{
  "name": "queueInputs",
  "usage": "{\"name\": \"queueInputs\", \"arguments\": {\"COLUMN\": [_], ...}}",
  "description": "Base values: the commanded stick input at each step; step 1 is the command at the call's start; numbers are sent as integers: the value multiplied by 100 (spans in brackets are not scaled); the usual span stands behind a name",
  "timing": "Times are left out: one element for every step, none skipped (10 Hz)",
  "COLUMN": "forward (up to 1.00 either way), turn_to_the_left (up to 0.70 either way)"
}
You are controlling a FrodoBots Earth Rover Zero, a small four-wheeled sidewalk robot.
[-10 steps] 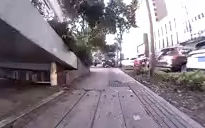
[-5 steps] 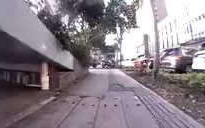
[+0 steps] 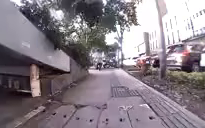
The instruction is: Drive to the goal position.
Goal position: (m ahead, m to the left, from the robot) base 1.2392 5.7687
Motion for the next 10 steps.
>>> {"name": "queueInputs", "arguments": {"forward": [70, 70, 70, 70, 70, 70, 70, 70, 70, 70], "turn_to_the_left": [0, 0, 0, 0, 0, 0, 0, 0, 0, 0]}}
